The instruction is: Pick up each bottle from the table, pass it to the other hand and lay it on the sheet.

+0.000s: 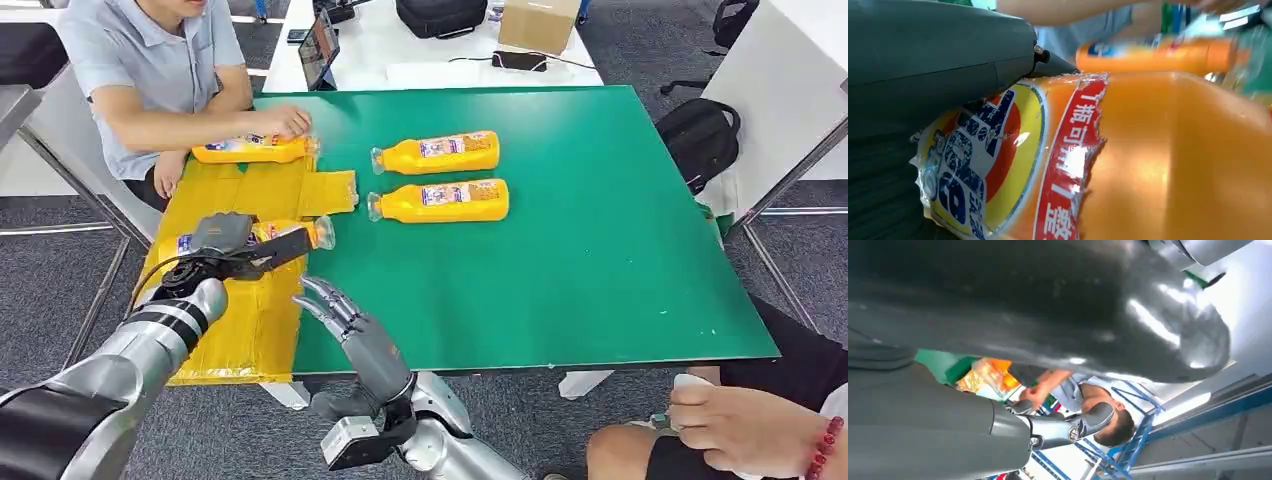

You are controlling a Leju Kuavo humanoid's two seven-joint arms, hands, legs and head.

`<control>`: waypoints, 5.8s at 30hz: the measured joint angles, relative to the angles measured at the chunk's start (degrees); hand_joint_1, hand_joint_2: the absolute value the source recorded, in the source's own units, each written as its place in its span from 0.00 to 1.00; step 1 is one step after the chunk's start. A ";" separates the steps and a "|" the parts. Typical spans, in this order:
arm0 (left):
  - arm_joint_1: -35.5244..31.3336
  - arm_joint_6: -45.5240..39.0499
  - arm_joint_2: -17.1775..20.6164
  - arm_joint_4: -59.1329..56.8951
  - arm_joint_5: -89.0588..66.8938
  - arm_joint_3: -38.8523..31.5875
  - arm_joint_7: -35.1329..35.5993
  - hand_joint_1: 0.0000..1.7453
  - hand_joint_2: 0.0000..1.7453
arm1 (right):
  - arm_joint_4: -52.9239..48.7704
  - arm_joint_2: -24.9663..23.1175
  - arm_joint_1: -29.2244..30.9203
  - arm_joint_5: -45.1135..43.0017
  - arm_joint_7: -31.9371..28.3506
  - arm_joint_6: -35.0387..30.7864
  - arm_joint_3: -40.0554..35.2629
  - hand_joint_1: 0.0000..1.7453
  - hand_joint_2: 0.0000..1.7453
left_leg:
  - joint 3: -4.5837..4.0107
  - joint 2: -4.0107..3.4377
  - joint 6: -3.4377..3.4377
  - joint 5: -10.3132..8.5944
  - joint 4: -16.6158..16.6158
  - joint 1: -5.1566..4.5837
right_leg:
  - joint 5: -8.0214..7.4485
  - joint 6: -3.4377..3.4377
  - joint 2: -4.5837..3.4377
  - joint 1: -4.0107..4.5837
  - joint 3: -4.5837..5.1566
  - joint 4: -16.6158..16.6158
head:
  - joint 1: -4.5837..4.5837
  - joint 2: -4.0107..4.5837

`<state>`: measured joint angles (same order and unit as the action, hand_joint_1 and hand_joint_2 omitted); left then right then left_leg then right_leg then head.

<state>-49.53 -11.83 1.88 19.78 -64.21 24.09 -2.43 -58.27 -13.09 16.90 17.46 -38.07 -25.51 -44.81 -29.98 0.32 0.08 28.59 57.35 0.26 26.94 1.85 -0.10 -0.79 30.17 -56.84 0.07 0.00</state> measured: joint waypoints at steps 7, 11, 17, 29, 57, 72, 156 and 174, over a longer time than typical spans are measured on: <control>0.03 4.50 1.13 -1.73 0.67 0.39 0.20 0.96 1.00 | -0.37 0.35 -0.11 -0.92 0.00 0.57 -0.99 0.00 0.00 | -0.01 0.00 0.00 0.00 0.00 0.00 | 0.00 0.00 0.00 0.00 0.00 0.00 | -0.02 0.00; 0.10 5.93 1.20 -2.36 1.24 0.39 0.20 0.65 1.00 | -0.53 0.39 -0.12 -1.29 0.00 0.57 -1.44 0.00 0.00 | -0.01 0.01 0.00 0.00 0.00 0.00 | 0.00 0.00 0.00 0.00 0.00 0.00 | 0.00 0.00; 0.25 9.76 1.16 -2.82 5.29 -0.81 -2.74 0.00 1.00 | -0.66 0.46 -0.07 -1.90 0.00 0.61 -1.95 0.00 0.00 | -0.01 0.00 0.00 0.00 0.00 0.00 | 0.00 0.00 0.00 0.00 0.00 0.00 | -0.02 0.00; 0.59 18.37 0.98 -2.87 14.14 -7.85 -10.21 0.00 1.00 | -0.98 0.66 0.71 -3.11 0.00 0.37 -3.22 0.00 0.00 | 0.01 0.01 0.00 0.00 0.00 0.00 | 0.00 0.00 0.00 0.00 -0.02 0.00 | 0.00 0.00; 23.44 13.56 -13.00 28.35 64.51 -28.74 -26.07 0.00 1.00 | -4.74 3.82 -2.63 -1.05 0.00 -9.42 -4.96 0.00 1.00 | -0.11 -0.03 0.01 0.04 0.00 -0.11 | 0.01 0.00 -0.05 -0.11 0.13 0.06 | 0.00 0.00; 43.56 1.81 -14.75 64.75 71.31 -24.02 -34.43 0.00 1.00 | -13.16 6.14 -10.59 22.32 5.10 -14.29 9.28 0.00 1.00 | -0.08 -0.01 0.01 0.03 -0.02 -0.02 | 0.02 -0.01 -0.03 -0.02 0.11 0.05 | -0.07 0.00; 46.58 5.38 -14.78 67.56 69.17 -22.21 -22.97 0.00 1.00 | 30.73 11.69 20.77 42.68 36.28 15.96 28.37 1.00 1.00 | 0.12 -0.01 -0.22 -0.16 0.09 -0.08 | -0.23 0.26 -0.03 -0.09 -0.13 0.09 | -0.04 0.00; 49.49 -7.52 -14.73 65.72 49.94 -12.06 -30.01 0.00 1.00 | -4.64 6.97 -1.21 8.61 4.98 4.04 31.91 1.00 1.00 | -0.45 0.19 -0.23 -0.13 0.08 -0.07 | -0.20 0.28 0.07 -0.08 0.35 0.08 | -0.04 0.00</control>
<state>-0.04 -19.34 -12.85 85.50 -14.27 12.02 -32.44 -62.91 -6.12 15.69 26.07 -33.09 -21.46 -12.90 -30.43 0.51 -0.15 28.46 57.43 0.19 26.74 2.13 -0.02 -0.88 30.52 -56.77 0.02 0.00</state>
